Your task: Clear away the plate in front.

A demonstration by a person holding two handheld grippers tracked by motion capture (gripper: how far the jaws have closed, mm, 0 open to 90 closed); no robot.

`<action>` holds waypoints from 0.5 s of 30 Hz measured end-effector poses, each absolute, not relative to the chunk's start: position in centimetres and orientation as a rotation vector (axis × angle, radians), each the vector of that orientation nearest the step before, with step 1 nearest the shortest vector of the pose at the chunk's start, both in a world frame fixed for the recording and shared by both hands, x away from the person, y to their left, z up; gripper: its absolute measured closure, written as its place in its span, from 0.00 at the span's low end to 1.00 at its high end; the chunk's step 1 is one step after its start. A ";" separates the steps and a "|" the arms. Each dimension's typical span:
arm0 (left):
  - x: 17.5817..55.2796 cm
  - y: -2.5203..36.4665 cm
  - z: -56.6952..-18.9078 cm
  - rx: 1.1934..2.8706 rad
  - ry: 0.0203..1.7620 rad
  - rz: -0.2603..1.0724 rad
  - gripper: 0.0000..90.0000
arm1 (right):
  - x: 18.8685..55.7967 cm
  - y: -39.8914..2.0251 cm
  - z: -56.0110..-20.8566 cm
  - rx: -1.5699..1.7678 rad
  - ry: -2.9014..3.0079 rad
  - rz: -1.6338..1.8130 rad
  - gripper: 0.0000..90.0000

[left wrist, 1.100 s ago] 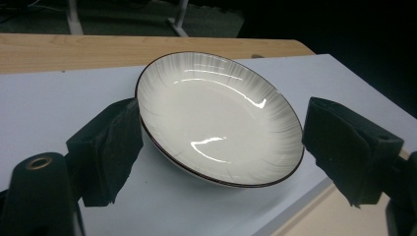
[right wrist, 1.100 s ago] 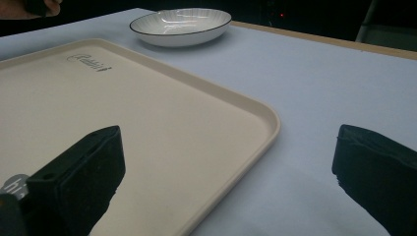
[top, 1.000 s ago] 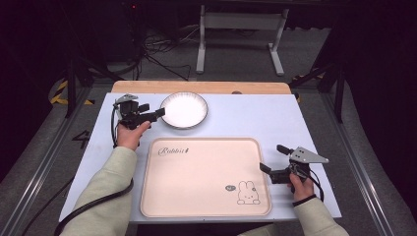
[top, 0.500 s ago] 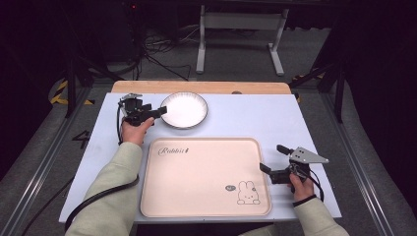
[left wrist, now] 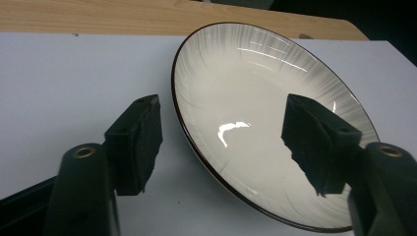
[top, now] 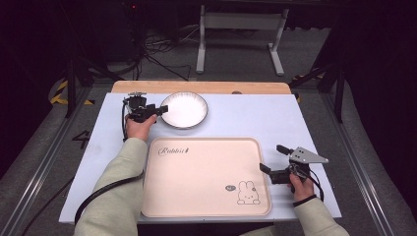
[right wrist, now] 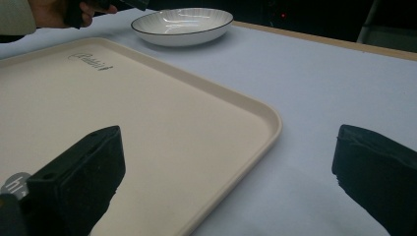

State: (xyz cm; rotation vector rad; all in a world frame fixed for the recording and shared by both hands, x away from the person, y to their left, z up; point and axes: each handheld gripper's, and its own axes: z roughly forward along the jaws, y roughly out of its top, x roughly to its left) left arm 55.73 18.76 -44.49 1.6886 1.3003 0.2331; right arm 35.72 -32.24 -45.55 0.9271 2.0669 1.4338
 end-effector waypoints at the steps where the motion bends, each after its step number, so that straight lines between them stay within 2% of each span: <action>1: 55.8 18.9 -44.7 1.689 1.316 0.230 0.41 | 35.7 -32.2 -45.6 0.925 2.067 1.435 0.00; 8: 56.4 18.8 -45.4 1.707 1.351 0.206 0.46 | 35.7 -32.2 -45.5 0.923 2.069 1.430 0.00; 15: 57.1 18.5 -46.0 1.706 1.394 0.086 0.54 | 35.7 -32.2 -45.6 0.915 2.072 1.431 0.01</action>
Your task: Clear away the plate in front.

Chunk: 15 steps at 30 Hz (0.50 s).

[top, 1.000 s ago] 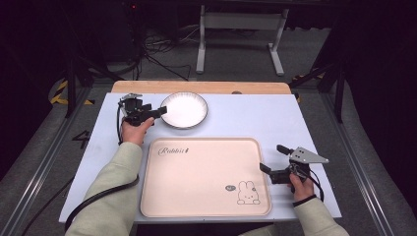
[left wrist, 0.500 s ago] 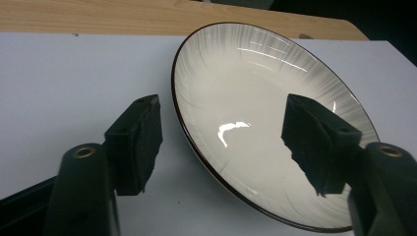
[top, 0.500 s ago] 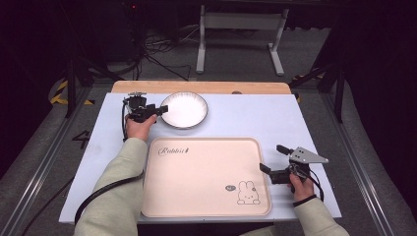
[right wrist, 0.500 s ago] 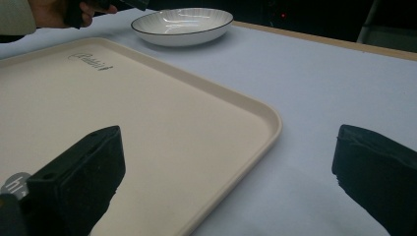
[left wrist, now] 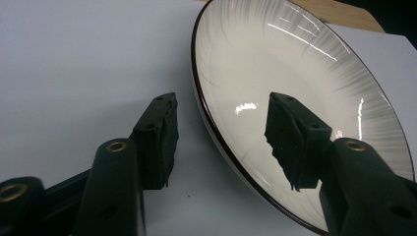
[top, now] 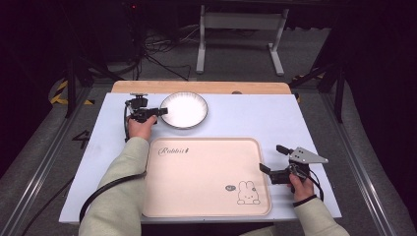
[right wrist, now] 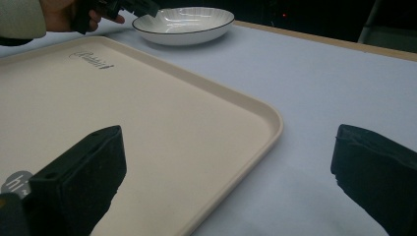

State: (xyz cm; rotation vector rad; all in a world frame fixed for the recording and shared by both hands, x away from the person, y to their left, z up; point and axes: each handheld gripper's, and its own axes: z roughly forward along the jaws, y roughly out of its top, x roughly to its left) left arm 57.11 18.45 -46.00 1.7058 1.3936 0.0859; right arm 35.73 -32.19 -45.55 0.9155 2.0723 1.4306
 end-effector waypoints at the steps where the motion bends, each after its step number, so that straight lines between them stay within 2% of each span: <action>1: 57.1 18.5 -46.0 1.706 1.394 0.086 0.56 | 35.7 -32.2 -45.6 0.915 2.072 1.431 0.01; 6: 57.5 18.0 -46.4 1.716 1.423 0.008 0.65 | 35.7 -32.2 -45.6 0.913 2.074 1.430 0.01; 12: 57.6 18.2 -46.5 1.674 1.481 -0.015 0.77 | 35.7 -32.2 -45.6 0.912 2.079 1.432 0.02; 15: 57.5 17.9 -46.4 1.691 1.492 0.004 0.79 | 35.7 -32.1 -45.6 0.908 2.081 1.430 0.02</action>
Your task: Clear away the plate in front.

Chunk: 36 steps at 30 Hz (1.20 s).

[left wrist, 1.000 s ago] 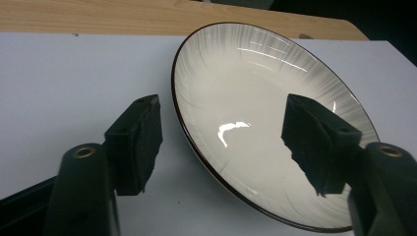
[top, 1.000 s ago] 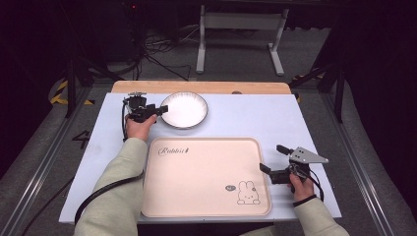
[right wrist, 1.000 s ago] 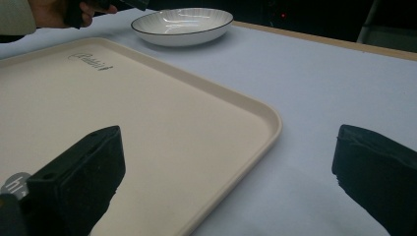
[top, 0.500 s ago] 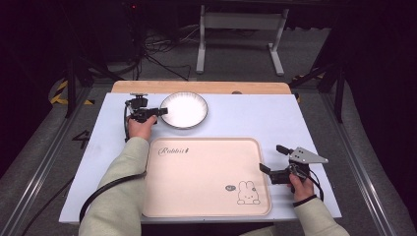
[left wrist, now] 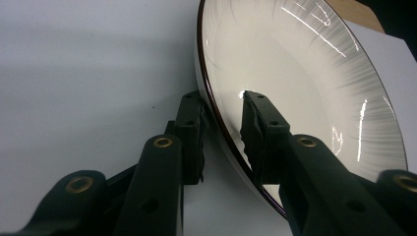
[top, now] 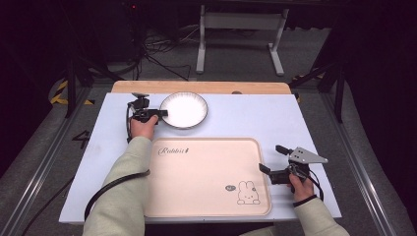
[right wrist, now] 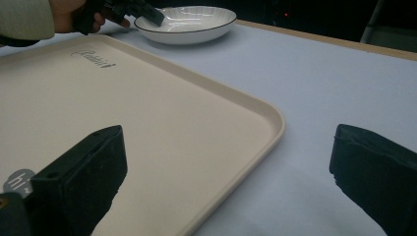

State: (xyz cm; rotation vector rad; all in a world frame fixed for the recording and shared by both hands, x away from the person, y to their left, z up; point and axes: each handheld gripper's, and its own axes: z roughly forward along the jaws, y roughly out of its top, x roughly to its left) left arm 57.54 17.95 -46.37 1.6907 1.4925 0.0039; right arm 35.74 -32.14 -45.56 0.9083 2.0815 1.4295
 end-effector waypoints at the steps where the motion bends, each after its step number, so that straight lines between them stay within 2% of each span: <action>1: 57.5 17.7 -46.2 1.704 1.501 0.025 0.79 | 35.7 -32.1 -45.6 0.908 2.083 1.428 0.02; 8: 57.5 17.4 -45.9 1.690 1.548 0.026 0.80 | 35.7 -32.0 -45.6 0.899 2.089 1.422 0.02; 17: 57.6 17.7 -46.0 1.601 1.619 -0.044 0.85 | 35.7 -32.0 -45.6 0.895 2.096 1.414 0.03; 30: 57.4 17.5 -45.6 1.536 1.690 -0.049 0.89 | 35.8 -31.9 -45.6 0.890 2.106 1.406 0.03; 36: 57.3 17.3 -44.7 1.525 1.669 -0.032 0.92 | 35.8 -31.8 -45.6 0.883 2.112 1.401 0.03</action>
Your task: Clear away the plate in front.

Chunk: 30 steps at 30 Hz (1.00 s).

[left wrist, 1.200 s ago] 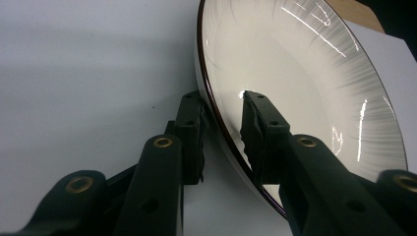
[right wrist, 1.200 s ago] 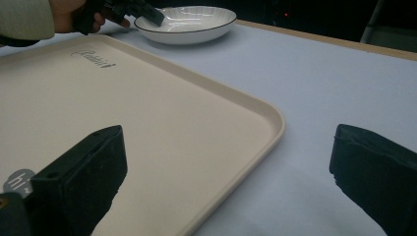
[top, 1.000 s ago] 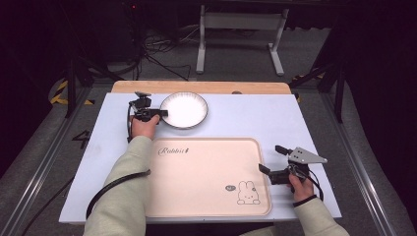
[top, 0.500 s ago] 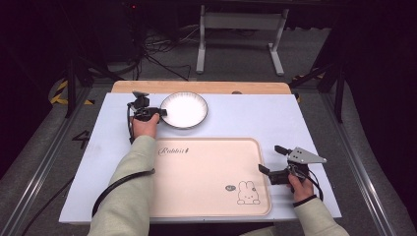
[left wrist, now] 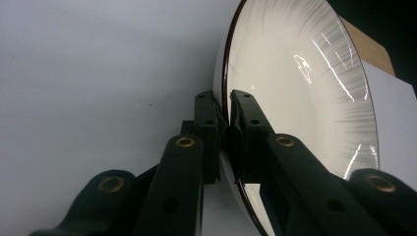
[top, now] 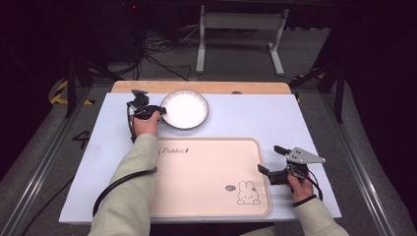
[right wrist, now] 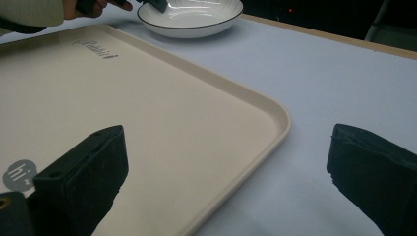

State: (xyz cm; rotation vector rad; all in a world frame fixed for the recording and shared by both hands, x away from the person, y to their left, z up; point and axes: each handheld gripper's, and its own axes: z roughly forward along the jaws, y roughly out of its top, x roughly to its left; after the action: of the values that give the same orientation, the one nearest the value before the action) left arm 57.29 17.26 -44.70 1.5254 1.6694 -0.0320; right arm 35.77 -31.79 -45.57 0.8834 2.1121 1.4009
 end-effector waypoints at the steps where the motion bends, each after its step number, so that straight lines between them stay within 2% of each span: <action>1: 57.3 17.2 -44.5 1.524 1.668 -0.032 0.92 | 35.8 -31.8 -45.6 0.884 2.112 1.401 0.03; 30: 55.4 16.8 -39.5 1.568 1.516 -0.016 0.92 | 35.8 -31.8 -45.6 0.883 2.115 1.404 0.03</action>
State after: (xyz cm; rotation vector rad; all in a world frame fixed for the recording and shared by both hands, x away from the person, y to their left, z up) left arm 55.42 16.83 -39.54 1.5683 1.5160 -0.0156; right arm 35.80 -31.79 -45.57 0.8828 2.1149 1.4035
